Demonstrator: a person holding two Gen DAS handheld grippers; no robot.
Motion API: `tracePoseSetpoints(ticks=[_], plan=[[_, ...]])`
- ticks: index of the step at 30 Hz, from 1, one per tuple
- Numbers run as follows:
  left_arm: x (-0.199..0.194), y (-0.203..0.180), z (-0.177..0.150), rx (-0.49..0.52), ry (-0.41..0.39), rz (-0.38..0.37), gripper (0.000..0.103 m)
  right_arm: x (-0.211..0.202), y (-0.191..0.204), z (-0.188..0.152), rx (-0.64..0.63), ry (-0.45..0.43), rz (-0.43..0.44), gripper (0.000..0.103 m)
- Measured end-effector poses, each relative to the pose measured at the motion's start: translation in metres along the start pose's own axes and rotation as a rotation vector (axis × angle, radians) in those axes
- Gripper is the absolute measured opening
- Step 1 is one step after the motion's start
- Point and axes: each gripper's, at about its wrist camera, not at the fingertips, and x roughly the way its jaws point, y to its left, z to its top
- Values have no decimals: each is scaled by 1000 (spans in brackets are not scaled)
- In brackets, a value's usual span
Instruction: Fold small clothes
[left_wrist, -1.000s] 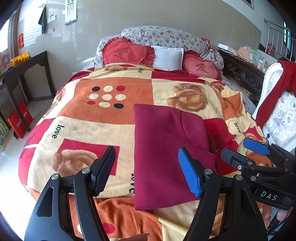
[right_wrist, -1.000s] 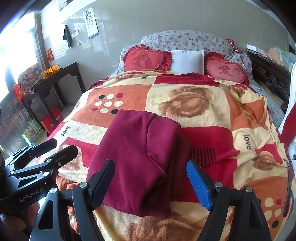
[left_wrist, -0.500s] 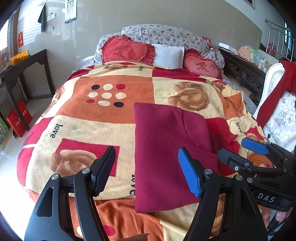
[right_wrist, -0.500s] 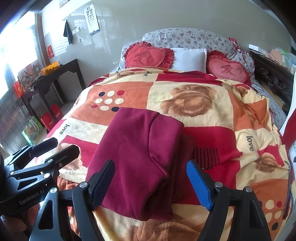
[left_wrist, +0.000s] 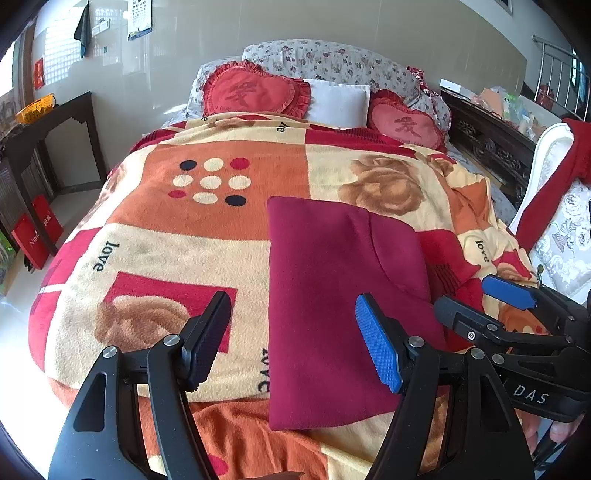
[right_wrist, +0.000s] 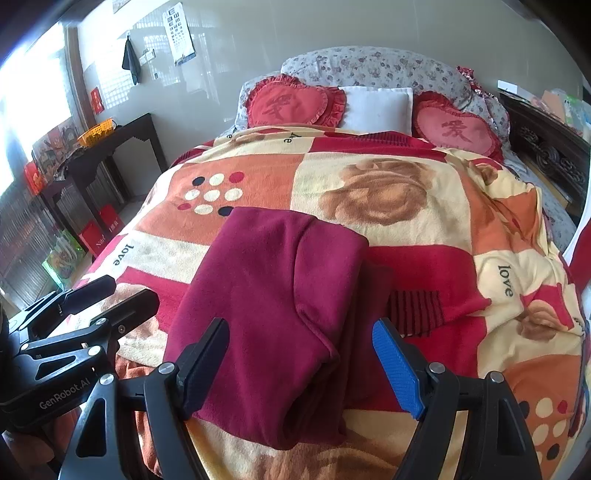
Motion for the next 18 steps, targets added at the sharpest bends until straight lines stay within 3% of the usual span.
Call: tracePoseSetpoints(ticks=[18], plan=[[28,4,11,3,27,-7,70,31,-6,12,11,41,-5,78]])
